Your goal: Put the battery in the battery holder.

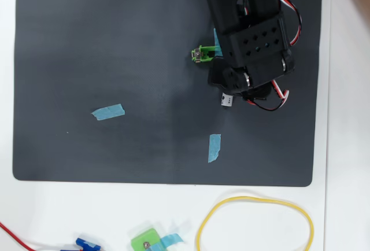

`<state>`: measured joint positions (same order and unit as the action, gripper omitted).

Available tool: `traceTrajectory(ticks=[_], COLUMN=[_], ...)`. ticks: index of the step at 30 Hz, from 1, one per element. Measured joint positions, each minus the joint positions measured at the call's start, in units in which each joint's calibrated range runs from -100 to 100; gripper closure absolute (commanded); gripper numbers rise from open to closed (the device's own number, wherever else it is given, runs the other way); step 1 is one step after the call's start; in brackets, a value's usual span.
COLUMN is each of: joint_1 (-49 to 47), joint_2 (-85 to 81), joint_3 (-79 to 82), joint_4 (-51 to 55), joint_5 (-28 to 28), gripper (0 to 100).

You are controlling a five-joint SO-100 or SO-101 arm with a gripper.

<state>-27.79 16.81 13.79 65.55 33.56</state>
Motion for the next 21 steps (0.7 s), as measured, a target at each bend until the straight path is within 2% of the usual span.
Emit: traceTrajectory(ticks=[8,17,21], joint_1=[2.7,0.4,0.3], joint_2=[-5.0,-9.9,-11.5], joint_3=[3.4,4.1,4.1], joint_4=[-8.7,-9.3,-9.2], joint_5=[-10.9,-20.5,-28.4], gripper=[100,100,100])
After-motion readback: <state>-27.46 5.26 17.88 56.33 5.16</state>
